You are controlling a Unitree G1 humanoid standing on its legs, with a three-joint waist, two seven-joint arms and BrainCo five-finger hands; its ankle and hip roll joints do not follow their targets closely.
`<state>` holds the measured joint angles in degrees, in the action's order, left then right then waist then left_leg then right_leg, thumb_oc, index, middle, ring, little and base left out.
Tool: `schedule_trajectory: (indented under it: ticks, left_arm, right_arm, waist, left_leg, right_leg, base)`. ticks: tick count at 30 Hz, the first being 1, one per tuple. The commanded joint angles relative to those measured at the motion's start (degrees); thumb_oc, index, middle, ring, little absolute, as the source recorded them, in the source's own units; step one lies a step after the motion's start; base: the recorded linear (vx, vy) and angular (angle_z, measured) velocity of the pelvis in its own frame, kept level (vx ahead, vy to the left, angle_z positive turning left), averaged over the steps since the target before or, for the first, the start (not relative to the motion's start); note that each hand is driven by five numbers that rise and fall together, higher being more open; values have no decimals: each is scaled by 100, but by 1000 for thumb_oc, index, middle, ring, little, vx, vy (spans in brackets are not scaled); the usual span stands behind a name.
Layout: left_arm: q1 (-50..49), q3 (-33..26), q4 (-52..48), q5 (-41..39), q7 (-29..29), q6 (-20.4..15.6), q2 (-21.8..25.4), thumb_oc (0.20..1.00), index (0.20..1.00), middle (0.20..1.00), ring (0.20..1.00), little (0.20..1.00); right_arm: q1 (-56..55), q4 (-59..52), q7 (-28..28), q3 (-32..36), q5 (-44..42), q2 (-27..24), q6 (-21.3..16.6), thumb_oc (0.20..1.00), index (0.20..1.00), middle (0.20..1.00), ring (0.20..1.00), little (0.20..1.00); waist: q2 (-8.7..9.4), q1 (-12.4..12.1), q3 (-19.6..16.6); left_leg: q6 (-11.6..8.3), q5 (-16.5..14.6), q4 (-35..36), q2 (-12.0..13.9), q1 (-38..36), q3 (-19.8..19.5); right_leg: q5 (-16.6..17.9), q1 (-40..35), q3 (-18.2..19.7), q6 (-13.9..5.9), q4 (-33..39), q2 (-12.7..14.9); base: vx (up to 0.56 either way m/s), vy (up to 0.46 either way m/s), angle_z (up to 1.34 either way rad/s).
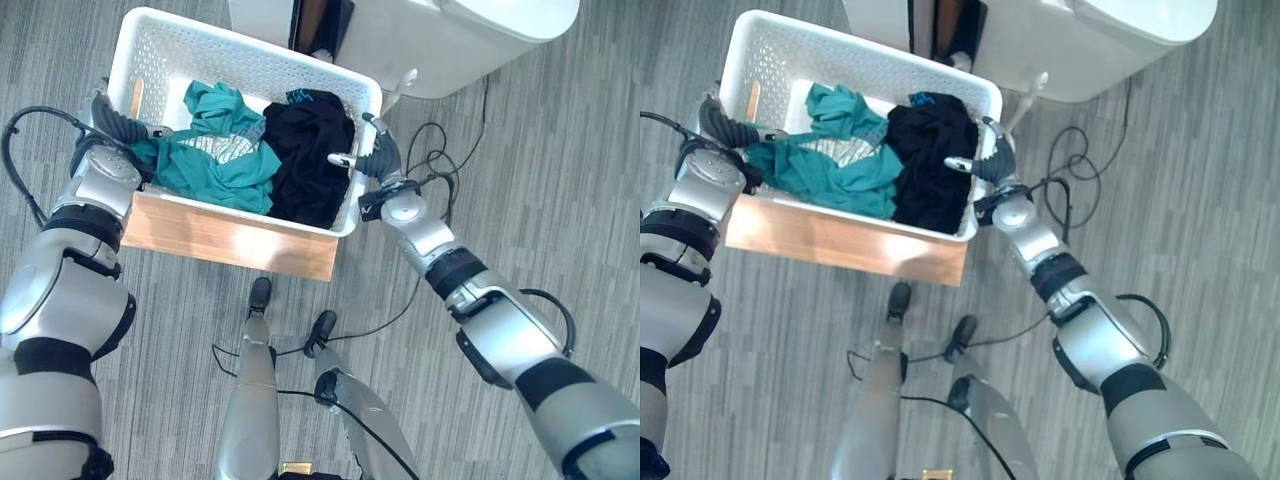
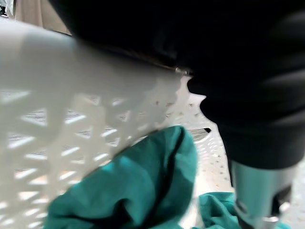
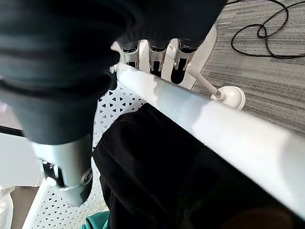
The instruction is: Grab the laundry basket,head to the washer,open it,put in the laundry and shut it.
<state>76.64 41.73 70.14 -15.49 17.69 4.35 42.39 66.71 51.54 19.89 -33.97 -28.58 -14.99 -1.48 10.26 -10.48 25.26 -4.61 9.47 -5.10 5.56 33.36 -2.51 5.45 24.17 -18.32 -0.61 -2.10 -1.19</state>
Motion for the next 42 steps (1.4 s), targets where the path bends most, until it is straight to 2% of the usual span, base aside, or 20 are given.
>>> schedule_trajectory:
  ticks: [1,8,9,10,11,13,15,25,29,33,37,42]
  left_arm:
    - [437,-13,-124,82,109,-143,-93,1000,1000,1000,1000,1000]
    - [461,-79,-167,-48,221,-163,-193,1000,1000,1000,1000,1000]
    - [456,-84,-169,-57,238,-156,-206,1000,1000,1000,1000,1000]
    - [472,-91,-145,-53,257,-141,-235,1000,1000,1000,1000,1000]
    - [492,-97,-116,-58,303,-131,-272,1000,1000,1000,1000,1000]
    - [523,-117,-143,-72,358,-110,-273,1000,1000,1000,1000,1000]
    - [417,-223,-332,-35,448,-44,-256,1000,1000,1000,1000,1000]
    - [128,-391,-417,-57,591,-13,-450,1000,1000,1000,1000,1000]
    - [-46,-486,-608,-11,561,-44,-380,1000,1000,1000,1000,1000]
    - [-184,-577,-655,52,448,-102,-225,1000,1000,1000,1000,1000]
    - [-388,-641,-593,2,345,-172,-88,1000,1000,1000,1000,1000]
    - [-549,-700,-498,-102,284,-184,-64,1000,1000,1000,1000,1000]
  right_arm:
    - [188,89,-143,-71,-258,203,25,1000,1000,1000,1000,1000]
    - [18,-125,-186,-110,-736,372,-101,1000,1000,1000,1000,1000]
    - [-33,-165,-199,-116,-804,405,-110,1000,1000,1000,1000,1000]
    - [-84,-198,-186,-98,-887,438,-142,1000,1000,1000,1000,1000]
    - [-143,-247,-148,-35,-1071,493,-224,1000,1000,1000,1000,1000]
    - [-294,-507,-53,118,-1371,595,-393,1000,1000,1000,1000,1000]
    - [-554,-1050,113,306,-1236,644,-530,1000,1000,1000,1000,1000]
    - [-784,-1111,447,778,-1376,668,-696,1000,1000,1000,1000,1000]
    - [-735,-1060,383,792,-1093,437,-571,1000,1000,1000,1000,1000]
    - [-376,-1044,208,600,-566,-16,-407,1000,1000,1000,1000,1000]
    - [19,-1184,165,485,-310,-390,-406,1000,1000,1000,1000,1000]
    - [29,-1525,343,652,1,-493,-467,1000,1000,1000,1000,1000]
  waist:
    - [32,-109,441]
    - [-3,-53,451]
    - [-11,-42,407]
    - [-14,-27,400]
    - [-18,-18,434]
    - [-30,16,420]
    - [-70,47,413]
    - [-257,99,396]
    - [-310,107,366]
    - [-299,105,353]
    - [-276,104,373]
    - [-296,137,388]
  left_leg:
    - [88,-717,-670,-263,190,-119]
    - [95,-748,-722,-292,248,-74]
    - [64,-945,-739,-264,180,-101]
    - [68,-958,-745,-264,172,-92]
    - [104,-797,-770,-291,233,-42]
    - [116,-809,-783,-295,228,-29]
    - [143,-855,-838,-306,225,1]
    - [197,-928,-912,-372,254,91]
    - [211,-942,-918,-386,270,109]
    - [219,-967,-987,-362,307,144]
    - [239,-993,-1047,-319,305,194]
    - [263,-1020,-1049,-312,264,254]
  right_leg:
    - [-464,-487,286,-540,-16,417]
    - [-442,-427,330,-556,-37,439]
    - [-545,-483,395,-580,-37,405]
    - [-549,-482,404,-580,-42,406]
    - [-442,-429,363,-560,-49,447]
    - [-434,-425,388,-569,-48,458]
    - [-435,-426,422,-589,-69,482]
    - [-398,-351,495,-606,-114,572]
    - [-386,-337,500,-622,-111,597]
    - [-342,-320,508,-653,-100,603]
    - [-292,-316,536,-679,-104,612]
    - [-283,-303,562,-673,-128,642]
  base:
    - [0,0,0]
    - [16,20,-2]
    - [97,9,-4]
    - [13,41,-3]
    - [-77,70,-7]
    - [-42,65,-9]
    - [2,60,-7]
    - [-6,54,-6]
    - [2,33,-3]
    - [0,0,0]
    - [-9,19,-7]
    - [-1,27,-6]
